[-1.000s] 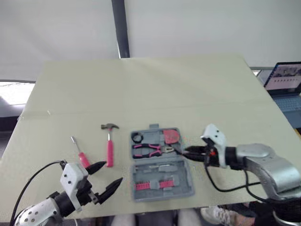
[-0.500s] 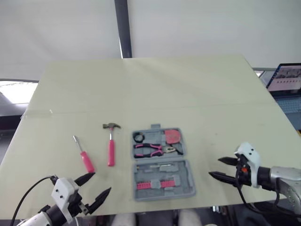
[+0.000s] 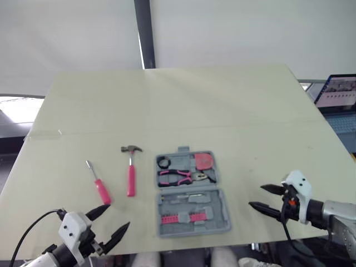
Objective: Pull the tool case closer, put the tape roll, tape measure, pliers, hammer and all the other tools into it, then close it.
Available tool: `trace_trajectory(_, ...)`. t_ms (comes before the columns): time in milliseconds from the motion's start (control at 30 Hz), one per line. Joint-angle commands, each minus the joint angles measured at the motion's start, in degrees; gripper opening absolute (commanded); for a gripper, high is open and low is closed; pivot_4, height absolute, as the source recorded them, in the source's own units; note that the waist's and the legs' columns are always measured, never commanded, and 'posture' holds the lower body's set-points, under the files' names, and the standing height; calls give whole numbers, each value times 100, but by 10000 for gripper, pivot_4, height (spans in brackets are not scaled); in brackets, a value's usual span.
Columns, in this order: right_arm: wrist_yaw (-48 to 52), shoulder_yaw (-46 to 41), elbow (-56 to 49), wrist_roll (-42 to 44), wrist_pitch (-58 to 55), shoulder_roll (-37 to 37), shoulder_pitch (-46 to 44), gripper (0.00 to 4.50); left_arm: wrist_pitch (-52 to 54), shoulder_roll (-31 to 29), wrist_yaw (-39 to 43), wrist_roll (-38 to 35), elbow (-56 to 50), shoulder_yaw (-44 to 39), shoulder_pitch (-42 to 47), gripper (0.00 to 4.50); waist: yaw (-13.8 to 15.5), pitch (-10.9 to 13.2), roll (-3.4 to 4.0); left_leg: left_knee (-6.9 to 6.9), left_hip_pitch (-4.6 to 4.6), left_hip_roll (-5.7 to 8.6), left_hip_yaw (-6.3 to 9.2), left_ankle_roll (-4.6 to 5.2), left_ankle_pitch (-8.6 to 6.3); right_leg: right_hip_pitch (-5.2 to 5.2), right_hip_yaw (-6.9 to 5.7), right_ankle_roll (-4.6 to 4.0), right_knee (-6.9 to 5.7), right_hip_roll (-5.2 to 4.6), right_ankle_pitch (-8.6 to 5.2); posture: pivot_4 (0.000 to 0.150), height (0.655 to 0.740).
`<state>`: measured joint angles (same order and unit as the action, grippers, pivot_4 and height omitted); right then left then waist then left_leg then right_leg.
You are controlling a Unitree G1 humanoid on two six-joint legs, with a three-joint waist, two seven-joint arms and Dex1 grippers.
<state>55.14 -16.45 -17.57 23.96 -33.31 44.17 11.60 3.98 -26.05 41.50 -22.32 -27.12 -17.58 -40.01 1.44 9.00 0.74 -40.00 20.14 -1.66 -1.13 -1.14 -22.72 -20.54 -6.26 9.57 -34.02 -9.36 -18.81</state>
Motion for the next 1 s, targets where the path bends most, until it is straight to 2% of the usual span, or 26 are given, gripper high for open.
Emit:
trace_trajectory(33, -278, -475, 102, 146, 921, -524, -115, 44230, 137, -30, 23, -151, -308, 137, 37, 45000, 0, 1, -1, 0, 0, 0, 1, 0, 0, 0, -1, 0, 0, 0, 0, 1500, 7360)
trace_trajectory(267, -222, -347, 324, -17, 1316, -469, -194, 44230, 357, 113, -218, -99, -640, 458, 73, 45000, -10, 4, 8, 0, -2, 0, 0, 0, 0, 2, 1, 2, 0, 0, 1, 1500, 7360)
trace_trajectory(633, -375, -41, 295, -322, 1838, -660, -15, 44230, 677, 83, -433, -242, -777, 394, 27, 45000, -9, 5, 9, -1, -2, 0, 0, 0, 0, 2, 2, 2, -1, 0, 1, 1500, 7360)
trace_trajectory(833, 532, -369, -349, 348, 2182, -283, 345, 44230, 1076, 177, -725, -589, -940, 199, 64, 45000, 0, 8, 13, -1, -2, 0, 0, 0, 0, 3, 3, 2, 0, 0, 1, 1500, 7360)
trace_trajectory(1000, 755, -460, -564, 555, 2240, -81, 461, 44230, 1414, 172, -961, -763, -952, -3, 154, 45000, 3, 6, 7, -2, -5, -1, 2, 0, 0, 8, 2, 2, 1, 0, 1, 1500, 7360)
